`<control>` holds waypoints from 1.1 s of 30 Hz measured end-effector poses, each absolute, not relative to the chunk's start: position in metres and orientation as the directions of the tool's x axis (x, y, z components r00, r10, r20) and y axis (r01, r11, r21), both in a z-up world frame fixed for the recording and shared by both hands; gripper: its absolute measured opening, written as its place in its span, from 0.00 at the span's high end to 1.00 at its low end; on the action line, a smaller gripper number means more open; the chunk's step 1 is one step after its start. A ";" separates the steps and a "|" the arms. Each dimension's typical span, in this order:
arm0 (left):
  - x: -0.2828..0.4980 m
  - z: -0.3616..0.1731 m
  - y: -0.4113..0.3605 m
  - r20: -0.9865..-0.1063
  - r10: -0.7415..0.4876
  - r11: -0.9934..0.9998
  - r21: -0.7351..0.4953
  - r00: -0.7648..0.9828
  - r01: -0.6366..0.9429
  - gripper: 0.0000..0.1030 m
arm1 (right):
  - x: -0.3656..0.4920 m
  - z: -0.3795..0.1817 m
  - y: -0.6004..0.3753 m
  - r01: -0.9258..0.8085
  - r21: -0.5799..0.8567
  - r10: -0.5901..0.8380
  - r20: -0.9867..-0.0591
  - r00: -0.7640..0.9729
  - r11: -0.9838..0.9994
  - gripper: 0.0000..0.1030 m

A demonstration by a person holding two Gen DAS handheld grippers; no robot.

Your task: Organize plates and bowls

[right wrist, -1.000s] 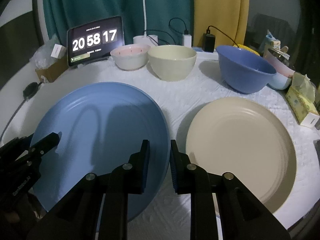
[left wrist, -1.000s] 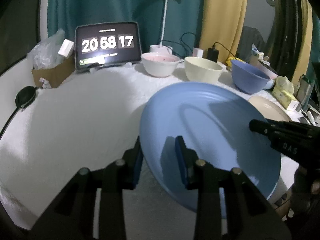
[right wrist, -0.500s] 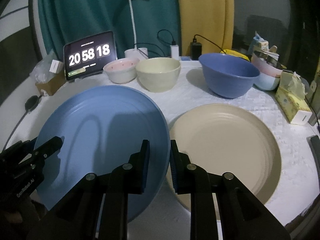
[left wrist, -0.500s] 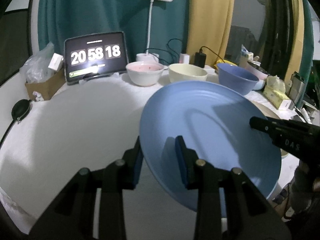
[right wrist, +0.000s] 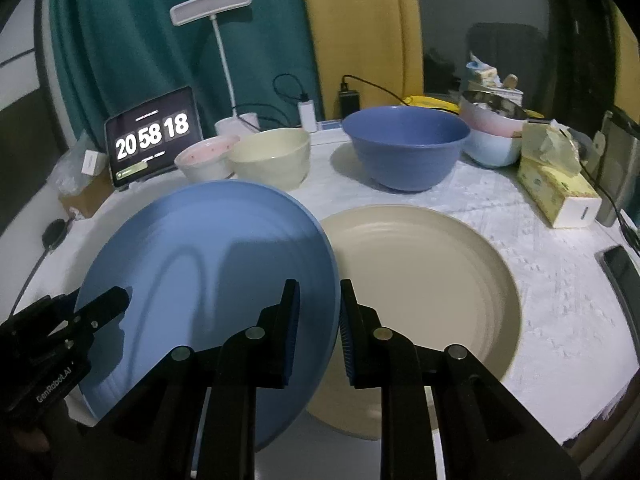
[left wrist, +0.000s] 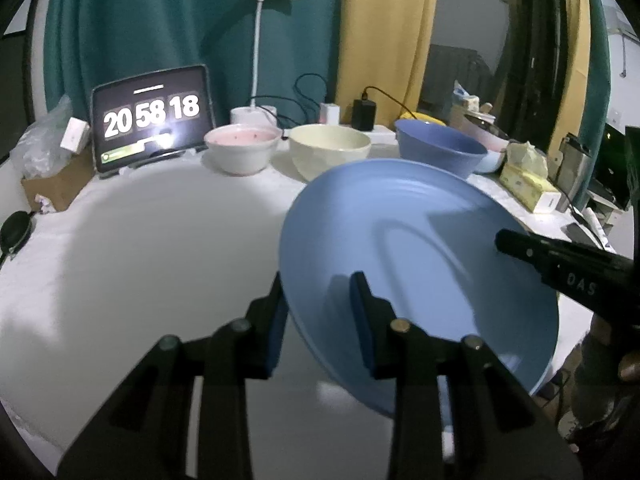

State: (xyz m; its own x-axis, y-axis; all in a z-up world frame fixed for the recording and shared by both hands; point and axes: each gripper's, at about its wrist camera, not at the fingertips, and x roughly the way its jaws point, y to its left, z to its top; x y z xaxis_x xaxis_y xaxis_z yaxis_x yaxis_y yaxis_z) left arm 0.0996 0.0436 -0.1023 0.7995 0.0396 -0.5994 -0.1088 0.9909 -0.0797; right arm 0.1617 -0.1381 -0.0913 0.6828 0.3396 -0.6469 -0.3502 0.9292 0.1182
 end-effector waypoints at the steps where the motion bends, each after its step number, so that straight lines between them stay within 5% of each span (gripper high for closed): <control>1: 0.101 -0.102 0.041 -0.598 0.036 0.992 -0.078 0.800 -0.104 0.71 | 0.162 -0.092 -0.142 -0.344 0.122 0.338 -0.646 0.685 0.931 0.80; 33: 0.159 -0.111 -0.025 -0.611 -0.050 0.999 -0.037 0.790 0.035 0.78 | 0.182 -0.111 -0.226 -0.179 0.179 0.253 -0.643 0.723 0.967 0.81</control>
State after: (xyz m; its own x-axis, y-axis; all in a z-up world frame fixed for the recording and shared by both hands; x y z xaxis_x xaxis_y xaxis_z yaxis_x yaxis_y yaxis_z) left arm 0.1591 -0.0250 -0.1108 0.7897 -0.0501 -0.6115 0.0348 0.9987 -0.0369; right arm 0.1817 -0.2257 -0.1110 0.7233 0.2527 -0.6426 -0.1789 0.9674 0.1791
